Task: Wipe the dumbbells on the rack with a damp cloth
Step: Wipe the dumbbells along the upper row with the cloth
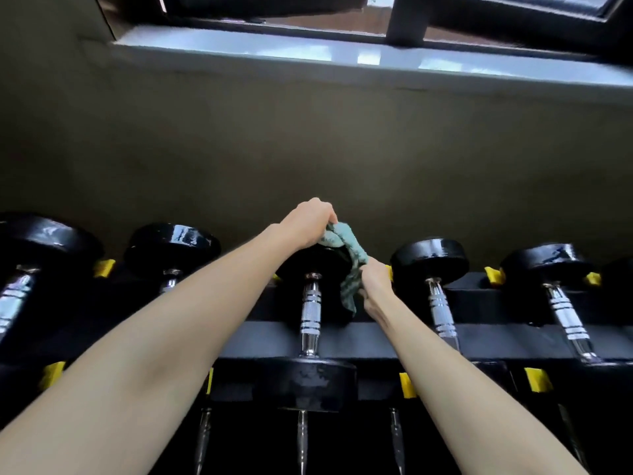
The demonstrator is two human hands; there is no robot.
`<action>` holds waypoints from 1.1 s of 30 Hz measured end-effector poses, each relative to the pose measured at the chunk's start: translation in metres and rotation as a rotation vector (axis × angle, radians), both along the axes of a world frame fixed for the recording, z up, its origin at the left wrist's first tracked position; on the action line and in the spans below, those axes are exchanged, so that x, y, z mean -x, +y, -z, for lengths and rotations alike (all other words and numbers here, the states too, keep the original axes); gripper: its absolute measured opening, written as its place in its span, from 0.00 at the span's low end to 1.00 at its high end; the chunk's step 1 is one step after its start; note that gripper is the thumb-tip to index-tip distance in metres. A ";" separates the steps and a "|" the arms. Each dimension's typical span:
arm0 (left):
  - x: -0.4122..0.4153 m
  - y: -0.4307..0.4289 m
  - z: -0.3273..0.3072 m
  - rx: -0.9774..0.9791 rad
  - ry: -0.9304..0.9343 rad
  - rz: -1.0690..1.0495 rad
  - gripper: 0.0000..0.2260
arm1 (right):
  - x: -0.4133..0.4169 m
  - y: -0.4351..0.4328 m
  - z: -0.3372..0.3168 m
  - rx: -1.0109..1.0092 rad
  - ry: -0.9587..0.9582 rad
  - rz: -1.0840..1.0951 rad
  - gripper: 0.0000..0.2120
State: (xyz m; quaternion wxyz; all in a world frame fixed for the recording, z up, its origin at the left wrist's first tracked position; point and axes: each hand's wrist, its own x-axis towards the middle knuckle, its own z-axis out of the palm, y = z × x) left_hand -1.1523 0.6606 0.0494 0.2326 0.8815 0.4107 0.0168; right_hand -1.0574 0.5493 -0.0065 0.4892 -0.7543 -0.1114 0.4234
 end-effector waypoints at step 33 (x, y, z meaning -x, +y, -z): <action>0.076 -0.068 0.077 0.267 -0.102 -0.134 0.09 | 0.021 -0.047 0.016 0.035 -0.526 -0.810 0.33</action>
